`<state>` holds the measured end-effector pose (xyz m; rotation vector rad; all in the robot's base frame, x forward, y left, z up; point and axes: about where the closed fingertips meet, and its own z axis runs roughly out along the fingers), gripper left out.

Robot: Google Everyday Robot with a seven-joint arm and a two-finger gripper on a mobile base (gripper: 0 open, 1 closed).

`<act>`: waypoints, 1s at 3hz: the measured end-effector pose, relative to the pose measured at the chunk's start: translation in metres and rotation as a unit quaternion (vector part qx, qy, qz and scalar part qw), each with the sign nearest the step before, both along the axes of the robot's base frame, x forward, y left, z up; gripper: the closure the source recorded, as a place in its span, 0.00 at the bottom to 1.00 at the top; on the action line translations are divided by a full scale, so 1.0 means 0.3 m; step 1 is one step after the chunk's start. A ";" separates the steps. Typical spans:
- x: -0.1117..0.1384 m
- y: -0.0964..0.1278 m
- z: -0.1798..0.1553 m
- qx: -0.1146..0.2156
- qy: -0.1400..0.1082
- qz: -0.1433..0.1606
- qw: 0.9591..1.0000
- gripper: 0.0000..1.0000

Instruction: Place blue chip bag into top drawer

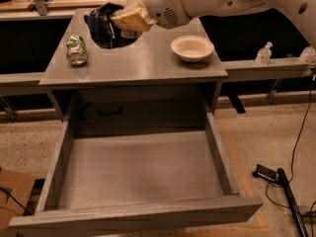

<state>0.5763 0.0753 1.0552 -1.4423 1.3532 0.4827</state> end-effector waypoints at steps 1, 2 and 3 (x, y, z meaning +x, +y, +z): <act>-0.147 0.059 -0.091 -0.011 0.020 0.020 1.000 1.00; -0.254 0.113 -0.266 -0.013 0.046 0.027 0.999 1.00; -0.268 0.131 -0.476 -0.005 0.066 0.008 0.998 1.00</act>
Offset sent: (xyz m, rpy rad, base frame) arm -0.1080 0.0494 -0.1632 -0.0255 0.1701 0.0401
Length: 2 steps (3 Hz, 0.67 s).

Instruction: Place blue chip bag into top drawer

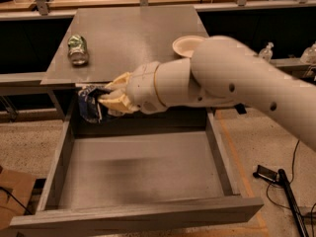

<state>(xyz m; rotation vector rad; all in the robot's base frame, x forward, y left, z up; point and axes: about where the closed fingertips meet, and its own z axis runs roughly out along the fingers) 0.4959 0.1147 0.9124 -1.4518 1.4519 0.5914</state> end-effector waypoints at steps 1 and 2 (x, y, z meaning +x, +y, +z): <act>0.044 -0.008 -0.201 0.000 0.022 -0.029 0.999 1.00; 0.088 -0.030 -0.382 0.010 0.062 -0.071 0.996 0.84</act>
Offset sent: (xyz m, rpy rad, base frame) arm 0.0453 -0.0222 -0.1856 0.0542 0.2352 -0.2661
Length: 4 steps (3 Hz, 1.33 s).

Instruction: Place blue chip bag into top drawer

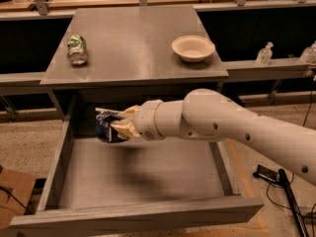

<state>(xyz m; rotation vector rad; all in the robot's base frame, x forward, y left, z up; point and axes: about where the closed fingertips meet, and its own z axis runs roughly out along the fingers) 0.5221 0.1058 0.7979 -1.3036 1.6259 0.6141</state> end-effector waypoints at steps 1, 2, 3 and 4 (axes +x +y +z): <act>0.010 -0.013 -0.128 0.007 0.035 -0.030 0.999 0.60; -0.050 -0.034 -0.184 0.008 0.054 -0.046 0.997 0.38; -0.058 -0.039 -0.191 0.007 0.055 -0.047 0.997 0.14; -0.060 -0.035 -0.190 0.007 0.055 -0.046 0.997 0.00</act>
Offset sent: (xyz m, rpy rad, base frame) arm -0.0471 -0.0343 -0.0744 0.0176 0.1558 -0.1603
